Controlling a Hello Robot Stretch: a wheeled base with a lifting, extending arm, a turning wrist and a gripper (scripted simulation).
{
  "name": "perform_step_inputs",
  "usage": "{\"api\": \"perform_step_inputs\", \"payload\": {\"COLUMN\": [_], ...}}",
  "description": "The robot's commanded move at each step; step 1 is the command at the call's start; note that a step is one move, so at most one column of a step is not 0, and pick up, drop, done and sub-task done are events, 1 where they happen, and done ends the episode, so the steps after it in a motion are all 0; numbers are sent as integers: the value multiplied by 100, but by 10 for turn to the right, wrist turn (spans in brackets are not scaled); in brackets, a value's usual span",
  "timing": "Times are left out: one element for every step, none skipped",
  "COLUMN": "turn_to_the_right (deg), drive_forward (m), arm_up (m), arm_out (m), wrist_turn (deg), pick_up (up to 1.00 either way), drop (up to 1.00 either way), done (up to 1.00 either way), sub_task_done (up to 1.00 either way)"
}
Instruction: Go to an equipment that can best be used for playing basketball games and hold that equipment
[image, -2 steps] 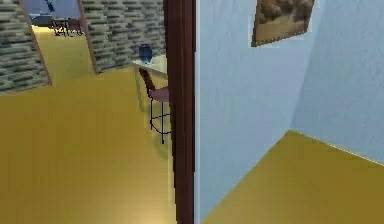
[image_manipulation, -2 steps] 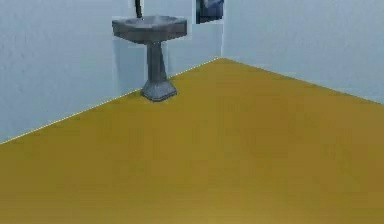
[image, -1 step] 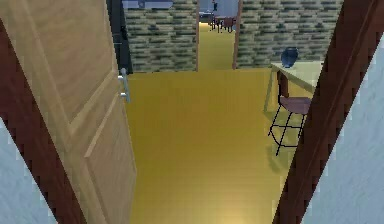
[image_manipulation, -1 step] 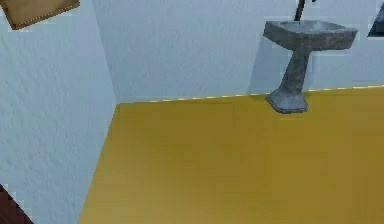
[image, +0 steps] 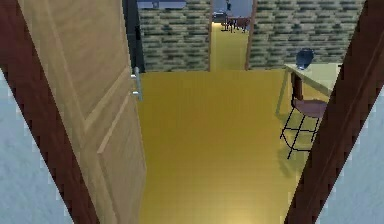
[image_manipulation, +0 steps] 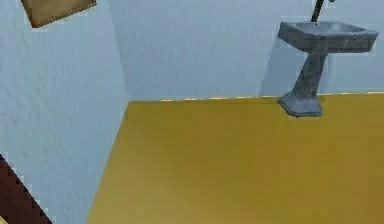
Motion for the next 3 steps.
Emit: {"api": "perform_step_inputs", "payload": {"turn_to_the_right": [0,0,-120], "drive_forward": [100,25,0], "arm_up": [0,0,0], "arm_out": [0,0,0], "wrist_turn": [0,0,0], "pick_up": [0,0,0], "drop": [0,0,0], "done": [0,0,0], "sub_task_done": [0,0,0]}}
